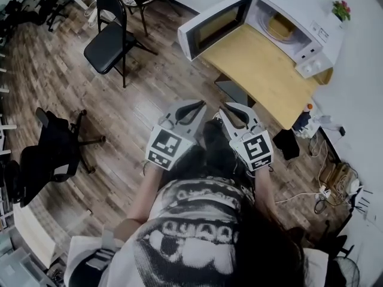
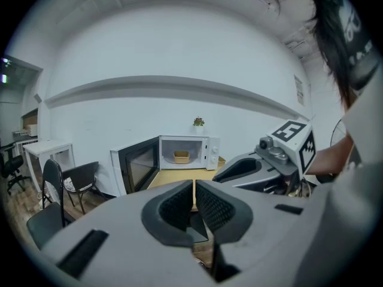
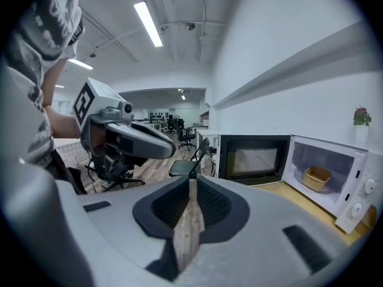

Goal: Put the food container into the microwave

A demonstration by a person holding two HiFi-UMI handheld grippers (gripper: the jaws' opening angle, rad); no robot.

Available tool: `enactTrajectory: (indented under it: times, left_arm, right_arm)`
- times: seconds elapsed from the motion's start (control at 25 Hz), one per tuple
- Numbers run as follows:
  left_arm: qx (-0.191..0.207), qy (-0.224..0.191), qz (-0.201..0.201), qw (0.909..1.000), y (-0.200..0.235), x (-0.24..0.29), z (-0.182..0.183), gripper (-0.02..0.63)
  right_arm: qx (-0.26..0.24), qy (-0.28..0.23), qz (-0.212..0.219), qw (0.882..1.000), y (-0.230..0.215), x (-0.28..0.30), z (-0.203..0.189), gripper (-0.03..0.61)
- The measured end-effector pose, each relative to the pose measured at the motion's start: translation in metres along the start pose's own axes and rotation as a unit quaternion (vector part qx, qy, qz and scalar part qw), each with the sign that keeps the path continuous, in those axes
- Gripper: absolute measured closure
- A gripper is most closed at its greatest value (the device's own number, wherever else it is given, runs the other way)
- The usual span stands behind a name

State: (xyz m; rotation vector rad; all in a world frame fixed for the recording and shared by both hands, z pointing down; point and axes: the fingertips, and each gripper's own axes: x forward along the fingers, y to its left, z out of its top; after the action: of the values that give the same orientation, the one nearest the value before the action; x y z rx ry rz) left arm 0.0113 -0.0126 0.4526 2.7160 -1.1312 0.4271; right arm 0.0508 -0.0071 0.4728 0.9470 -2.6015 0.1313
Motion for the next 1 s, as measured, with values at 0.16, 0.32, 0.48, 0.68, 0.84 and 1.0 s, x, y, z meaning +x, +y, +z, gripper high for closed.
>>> enactTrajectory:
  times: [0.16,0.32,0.48,0.68,0.84,1.0]
  left_arm:
    - [0.004,-0.007,-0.006,0.9999,-0.008,-0.01,-0.002,0.603]
    - [0.01,-0.011,-0.012,0.9998,-0.016,-0.014,-0.002,0.603]
    - [0.017,-0.011,-0.022,0.9995,-0.028,-0.016,-0.003,0.603]
    - [0.024,-0.009,-0.033,0.9991,-0.039,-0.018,-0.006,0.603]
    - [0.029,-0.011,-0.039,0.9988,-0.042,-0.02,-0.005,0.603]
    - [0.032,-0.014,-0.042,0.9985,-0.044,-0.022,-0.003,0.603]
  right_arm:
    - [-0.004,-0.009,-0.006,1.0,0.013,-0.007,0.003,0.554]
    - [-0.008,-0.014,-0.006,1.0,0.021,-0.015,0.0,0.572]
    - [0.004,-0.009,-0.008,1.0,0.024,-0.024,-0.006,0.574]
    - [0.024,-0.015,-0.007,1.0,0.02,-0.033,-0.01,0.574]
    - [0.025,-0.012,-0.009,1.0,0.015,-0.037,-0.011,0.575]
    - [0.028,-0.011,-0.011,0.999,0.012,-0.038,-0.011,0.575]
